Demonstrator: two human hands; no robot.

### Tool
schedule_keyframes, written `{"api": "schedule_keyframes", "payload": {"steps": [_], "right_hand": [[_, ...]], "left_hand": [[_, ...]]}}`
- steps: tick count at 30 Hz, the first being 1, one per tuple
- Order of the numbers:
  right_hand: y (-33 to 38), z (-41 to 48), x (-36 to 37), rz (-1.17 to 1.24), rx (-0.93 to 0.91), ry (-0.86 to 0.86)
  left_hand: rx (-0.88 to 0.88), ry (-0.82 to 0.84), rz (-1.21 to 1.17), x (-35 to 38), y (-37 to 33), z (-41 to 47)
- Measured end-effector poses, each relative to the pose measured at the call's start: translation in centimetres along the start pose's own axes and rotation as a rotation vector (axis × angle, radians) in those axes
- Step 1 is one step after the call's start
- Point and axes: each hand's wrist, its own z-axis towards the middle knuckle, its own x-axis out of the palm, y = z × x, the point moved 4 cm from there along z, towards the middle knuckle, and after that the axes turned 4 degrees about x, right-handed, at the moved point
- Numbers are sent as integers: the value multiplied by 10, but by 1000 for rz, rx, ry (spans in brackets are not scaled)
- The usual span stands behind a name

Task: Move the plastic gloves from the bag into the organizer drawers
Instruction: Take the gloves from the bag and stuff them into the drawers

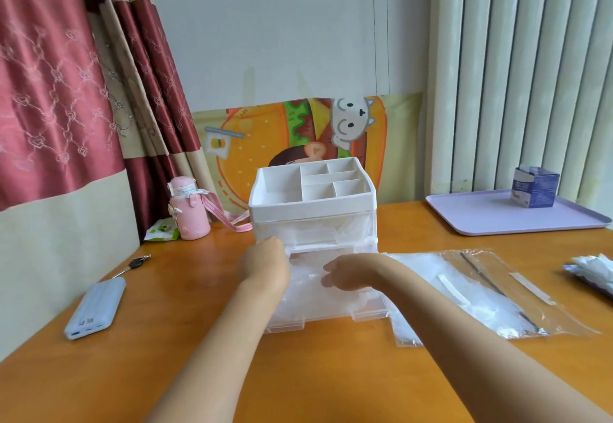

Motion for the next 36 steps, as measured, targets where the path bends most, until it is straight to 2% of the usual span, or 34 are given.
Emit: {"api": "schedule_keyframes", "payload": {"steps": [8,11,13,15,17,21,23,31,36], "right_hand": [[-4,17,8,-42,27,28],[-5,21,8,-34,46,24],[-4,24,10,-21,48,19],[2,27,12,-17,10,5],[8,30,14,-15,-34,-26],[5,22,11,61,-9,-23],[1,15,6,118,11,-25],[-7,-13,-8,156,43,-59],[-4,-12,-11,179,68,-21]], "left_hand": [[102,-64,174,-3,-12,-3],[111,-186,108,-8,-11,-8],[165,-240,-44,-10,-16,-11],[225,-166,-261,-6,-22,-10],[230,7,-388,4,-28,-6],[188,337,-304,27,-34,4],[195,440,-231,39,-35,6],[171,481,-222,56,-34,14],[122,361,-220,47,-31,14]]}}
